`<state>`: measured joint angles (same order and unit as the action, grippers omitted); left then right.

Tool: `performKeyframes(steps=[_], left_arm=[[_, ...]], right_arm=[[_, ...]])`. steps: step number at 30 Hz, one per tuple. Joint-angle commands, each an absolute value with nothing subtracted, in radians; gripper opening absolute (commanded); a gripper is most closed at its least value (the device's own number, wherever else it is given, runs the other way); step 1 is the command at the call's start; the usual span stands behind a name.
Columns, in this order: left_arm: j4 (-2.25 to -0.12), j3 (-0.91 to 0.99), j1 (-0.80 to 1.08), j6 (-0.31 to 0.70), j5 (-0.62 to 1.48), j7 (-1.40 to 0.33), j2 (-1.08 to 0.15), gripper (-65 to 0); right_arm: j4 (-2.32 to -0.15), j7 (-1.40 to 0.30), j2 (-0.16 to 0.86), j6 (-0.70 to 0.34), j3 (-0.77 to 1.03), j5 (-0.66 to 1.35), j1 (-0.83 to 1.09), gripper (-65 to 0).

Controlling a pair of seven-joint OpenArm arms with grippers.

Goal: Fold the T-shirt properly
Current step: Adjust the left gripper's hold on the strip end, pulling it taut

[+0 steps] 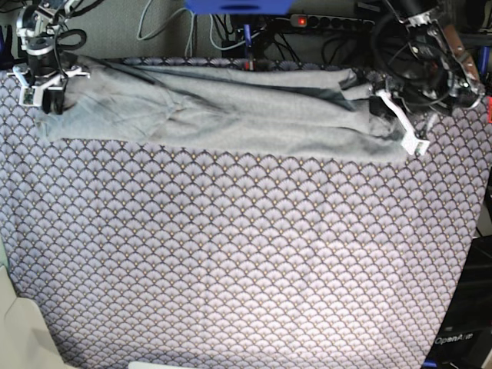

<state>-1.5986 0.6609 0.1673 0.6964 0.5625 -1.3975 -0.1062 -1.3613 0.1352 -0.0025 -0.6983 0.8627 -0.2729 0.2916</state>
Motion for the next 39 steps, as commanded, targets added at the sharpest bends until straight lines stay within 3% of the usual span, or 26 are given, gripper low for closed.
performKeyframes(steps=[1,18,21,36,39], left_arm=[[-1.613,0.651,0.170,0.698,0.578,-1.396,-0.130,-58.5],[-1.624,0.656,0.226,0.698,0.622,-1.396,-0.154,-58.9],[-1.626,0.700,0.216,0.698,0.668,-1.396,-0.153,-65.0],[-1.627,0.700,0.134,0.698,0.713,-1.396,-0.145,-65.0],[-1.627,0.682,0.154,0.698,0.766,-1.396,-0.156,-58.3]], right_arm=[[-1.371,0.134,0.004,-0.698,0.863,-0.277,0.292,-49.1],[-1.376,0.134,0.002,-0.698,0.823,-0.277,0.300,-49.2],[-1.379,0.134,0.002,-0.698,0.825,-0.277,0.300,-49.2],[-1.409,0.136,0.004,-0.698,0.831,-0.277,0.303,-49.2],[-1.414,0.136,0.001,-0.698,0.831,-0.277,0.303,-49.2]])
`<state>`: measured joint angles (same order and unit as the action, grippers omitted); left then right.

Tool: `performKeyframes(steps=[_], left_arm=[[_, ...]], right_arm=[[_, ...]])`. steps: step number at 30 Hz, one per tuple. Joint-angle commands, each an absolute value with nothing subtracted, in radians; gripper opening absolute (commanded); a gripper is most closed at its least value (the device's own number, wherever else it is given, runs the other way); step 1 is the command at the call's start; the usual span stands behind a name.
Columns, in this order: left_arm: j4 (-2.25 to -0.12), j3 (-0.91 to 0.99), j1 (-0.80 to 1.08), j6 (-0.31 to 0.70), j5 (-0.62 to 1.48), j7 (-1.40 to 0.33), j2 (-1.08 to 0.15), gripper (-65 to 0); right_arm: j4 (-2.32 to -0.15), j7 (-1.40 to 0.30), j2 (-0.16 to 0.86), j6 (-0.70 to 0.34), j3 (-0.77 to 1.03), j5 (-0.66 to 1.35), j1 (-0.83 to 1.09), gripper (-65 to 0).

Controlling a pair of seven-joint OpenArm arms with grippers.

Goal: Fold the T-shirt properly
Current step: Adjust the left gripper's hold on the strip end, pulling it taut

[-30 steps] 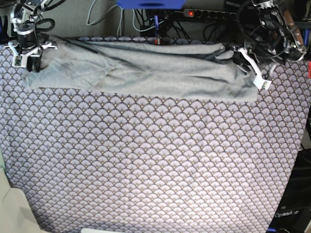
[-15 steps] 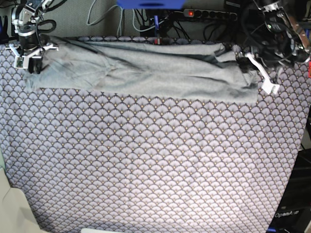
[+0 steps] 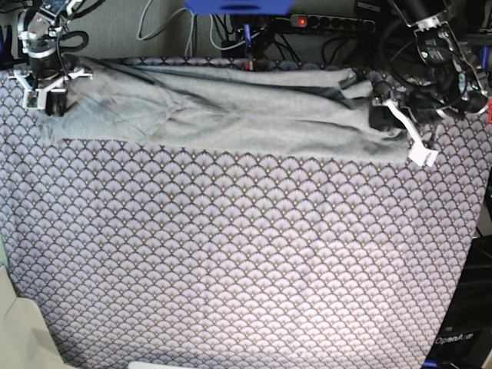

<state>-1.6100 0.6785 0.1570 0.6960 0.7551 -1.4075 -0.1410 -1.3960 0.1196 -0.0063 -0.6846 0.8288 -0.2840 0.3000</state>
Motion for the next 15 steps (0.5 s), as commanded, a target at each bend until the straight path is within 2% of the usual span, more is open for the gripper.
performKeyframes(steps=[1,5,15], left_arm=[[-1.627,0.682,0.168,0.698,0.785,-1.396,-0.159,-54.6],[-1.629,0.690,0.177,0.698,0.843,-1.396,-0.186,-45.5],[-1.630,0.751,0.176,0.698,0.855,-1.396,-0.199,-45.5]], right_arm=[[-1.414,0.136,0.001,-0.698,0.831,-0.277,0.303,-49.2],[-1.414,0.136,0.001,-0.698,0.831,-0.277,0.303,-49.2],[-1.412,0.136,0.001,-0.698,0.828,-0.277,0.303,-49.2]])
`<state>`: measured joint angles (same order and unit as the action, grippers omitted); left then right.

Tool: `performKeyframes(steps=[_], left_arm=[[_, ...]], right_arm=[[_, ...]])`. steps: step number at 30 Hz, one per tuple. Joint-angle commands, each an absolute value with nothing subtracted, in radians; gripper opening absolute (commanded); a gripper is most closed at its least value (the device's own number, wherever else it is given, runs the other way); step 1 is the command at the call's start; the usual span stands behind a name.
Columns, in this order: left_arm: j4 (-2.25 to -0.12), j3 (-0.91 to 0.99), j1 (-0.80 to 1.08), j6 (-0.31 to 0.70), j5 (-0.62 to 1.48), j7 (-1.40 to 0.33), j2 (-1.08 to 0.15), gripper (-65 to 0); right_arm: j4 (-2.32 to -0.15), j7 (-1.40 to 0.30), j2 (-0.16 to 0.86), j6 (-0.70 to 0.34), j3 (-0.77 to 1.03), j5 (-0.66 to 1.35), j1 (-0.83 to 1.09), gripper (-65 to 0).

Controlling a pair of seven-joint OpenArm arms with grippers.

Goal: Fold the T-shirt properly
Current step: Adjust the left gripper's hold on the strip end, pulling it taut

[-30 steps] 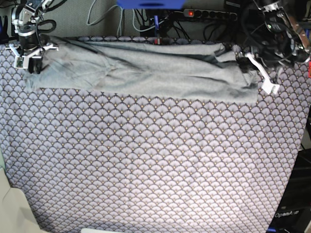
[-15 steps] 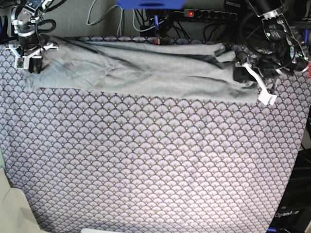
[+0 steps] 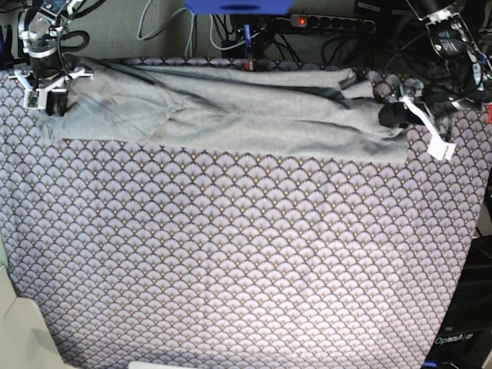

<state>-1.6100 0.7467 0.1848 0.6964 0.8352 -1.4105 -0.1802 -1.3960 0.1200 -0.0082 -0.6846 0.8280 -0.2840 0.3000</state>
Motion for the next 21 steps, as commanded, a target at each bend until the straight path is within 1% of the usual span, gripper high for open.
performKeyframes(steps=[1,10,12,13,15,19,20,21], left_arm=[[-1.630,0.751,0.176,0.698,0.855,-1.396,-0.208,-45.5],[-1.621,0.753,0.173,0.698,0.855,-1.396,-0.217,-45.5],[-1.620,0.753,0.170,0.698,0.854,-1.396,-0.217,-44.0],[-1.620,0.754,0.170,0.698,0.854,-1.396,-0.217,-41.4],[-1.620,0.766,0.170,0.698,0.854,-1.396,-0.217,-32.8],[-1.620,0.835,0.170,0.698,0.854,-1.396,-0.213,-13.0],[-1.620,0.852,0.170,0.698,0.855,-1.396,-0.211,-9.1],[-1.620,0.865,0.170,0.698,0.855,-1.396,-0.211,-6.6]], right_arm=[[-1.412,0.136,0.001,-0.698,0.828,-0.277,0.303,-49.2],[-1.408,0.136,0.002,-0.698,0.825,-0.277,0.303,-49.2],[-1.408,0.136,0.002,-0.698,0.825,-0.277,0.303,-49.2],[-1.408,0.136,0.002,-0.698,0.825,-0.277,0.303,-49.2],[-1.408,0.136,0.002,-0.698,0.825,-0.277,0.303,-49.2],[-1.408,0.136,0.004,-0.698,0.825,-0.277,0.303,-49.2],[-1.408,0.136,0.004,-0.698,0.825,-0.277,0.303,-49.2],[-1.408,0.136,0.004,-0.698,0.825,-0.277,0.303,-49.2]])
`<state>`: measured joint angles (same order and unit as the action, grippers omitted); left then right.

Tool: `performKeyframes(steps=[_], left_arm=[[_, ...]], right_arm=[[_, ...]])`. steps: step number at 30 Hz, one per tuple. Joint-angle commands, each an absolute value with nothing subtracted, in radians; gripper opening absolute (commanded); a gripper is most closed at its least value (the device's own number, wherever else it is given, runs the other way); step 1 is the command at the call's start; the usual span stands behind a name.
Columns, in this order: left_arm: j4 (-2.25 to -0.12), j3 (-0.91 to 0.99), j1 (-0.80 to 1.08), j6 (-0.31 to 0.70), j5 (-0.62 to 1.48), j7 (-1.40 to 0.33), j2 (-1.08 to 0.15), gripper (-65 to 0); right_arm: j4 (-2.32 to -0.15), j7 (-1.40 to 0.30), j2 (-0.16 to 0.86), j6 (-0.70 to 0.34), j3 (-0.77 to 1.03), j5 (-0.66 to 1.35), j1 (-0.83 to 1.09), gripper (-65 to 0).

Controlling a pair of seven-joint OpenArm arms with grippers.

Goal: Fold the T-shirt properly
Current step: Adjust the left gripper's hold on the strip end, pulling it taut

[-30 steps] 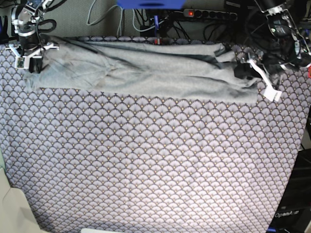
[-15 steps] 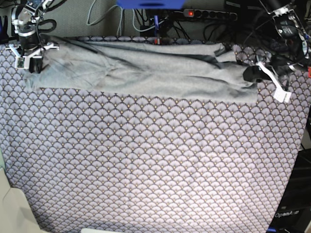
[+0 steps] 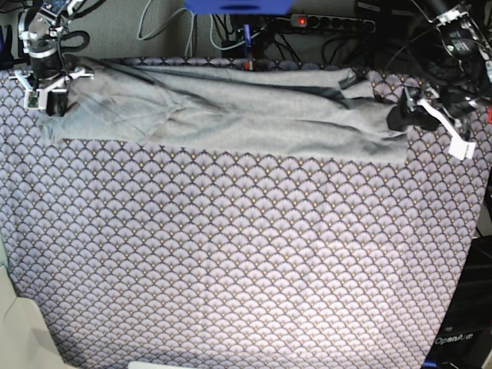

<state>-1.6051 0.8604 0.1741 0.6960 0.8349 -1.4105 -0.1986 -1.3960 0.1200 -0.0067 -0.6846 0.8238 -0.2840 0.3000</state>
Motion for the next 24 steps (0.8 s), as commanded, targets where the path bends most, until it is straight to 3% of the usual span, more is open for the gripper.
performKeyframes(steps=[1,13,24], left_arm=[[-1.620,0.869,0.170,0.698,0.855,-1.396,-0.211,-5.3],[-1.550,0.777,0.108,0.698,0.677,-1.396,-0.148,-5.1],[-1.419,0.650,0.093,0.698,0.680,-1.396,-0.088,-5.1]], right_arm=[[-1.408,0.136,0.004,-0.698,0.825,-0.277,0.303,-49.2],[-1.408,0.136,0.004,-0.698,0.825,-0.277,0.303,-49.2],[-1.408,0.136,0.005,-0.698,0.825,-0.277,0.303,-49.2]])
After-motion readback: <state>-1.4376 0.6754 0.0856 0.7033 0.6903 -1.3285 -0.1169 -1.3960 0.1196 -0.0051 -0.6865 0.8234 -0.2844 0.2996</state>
